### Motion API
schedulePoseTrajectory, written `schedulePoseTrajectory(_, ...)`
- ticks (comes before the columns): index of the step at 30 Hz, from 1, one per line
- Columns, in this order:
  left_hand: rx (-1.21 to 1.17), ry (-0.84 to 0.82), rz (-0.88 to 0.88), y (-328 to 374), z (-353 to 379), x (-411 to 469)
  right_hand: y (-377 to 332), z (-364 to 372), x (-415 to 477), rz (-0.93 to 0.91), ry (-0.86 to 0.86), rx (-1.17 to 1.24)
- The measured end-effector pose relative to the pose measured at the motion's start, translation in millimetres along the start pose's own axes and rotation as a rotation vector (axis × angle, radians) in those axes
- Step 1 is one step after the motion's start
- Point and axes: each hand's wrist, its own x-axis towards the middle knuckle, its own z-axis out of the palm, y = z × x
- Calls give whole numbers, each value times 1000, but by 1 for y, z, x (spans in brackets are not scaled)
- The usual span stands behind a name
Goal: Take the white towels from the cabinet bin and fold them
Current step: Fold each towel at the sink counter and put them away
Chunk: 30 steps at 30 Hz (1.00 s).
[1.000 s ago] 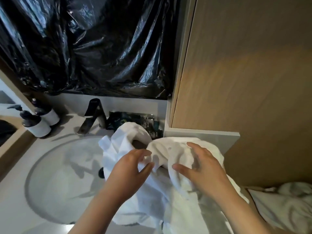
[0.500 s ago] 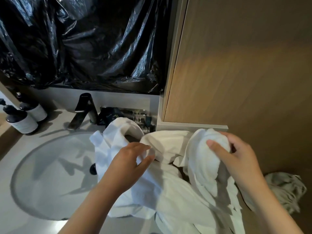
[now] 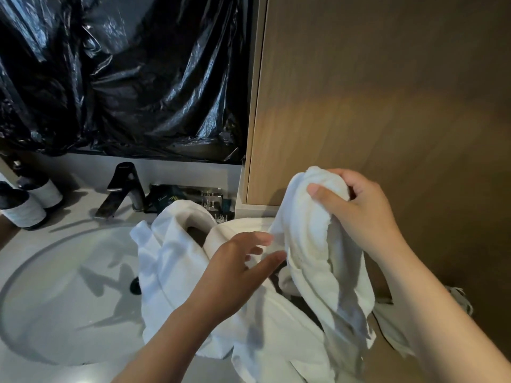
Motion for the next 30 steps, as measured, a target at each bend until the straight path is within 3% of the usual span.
schedulePoseTrajectory(7, -42, 18, -70, 2, 13, 0, -10, 2, 14, 55, 177, 149)
schedulePoseTrajectory(12, -110, 20, -106, 10, 20, 6, -26, 1, 22, 93, 162, 249)
schedulePoseTrajectory(18, -23, 234, 9, 29, 7, 15, -36, -5, 24, 209, 178, 380)
schedulePoseTrajectory(24, -167, 292, 73, 47, -22, 30, -16, -16, 27, 436, 50, 716)
schedulePoseTrajectory(27, -69, 271, 39, 28, -19, 47, 5, -9, 22, 505, 47, 550)
schedulePoseTrajectory(30, 30, 283, -27, 1, -13, 61, 24, -4, 4, 374, 167, 135)
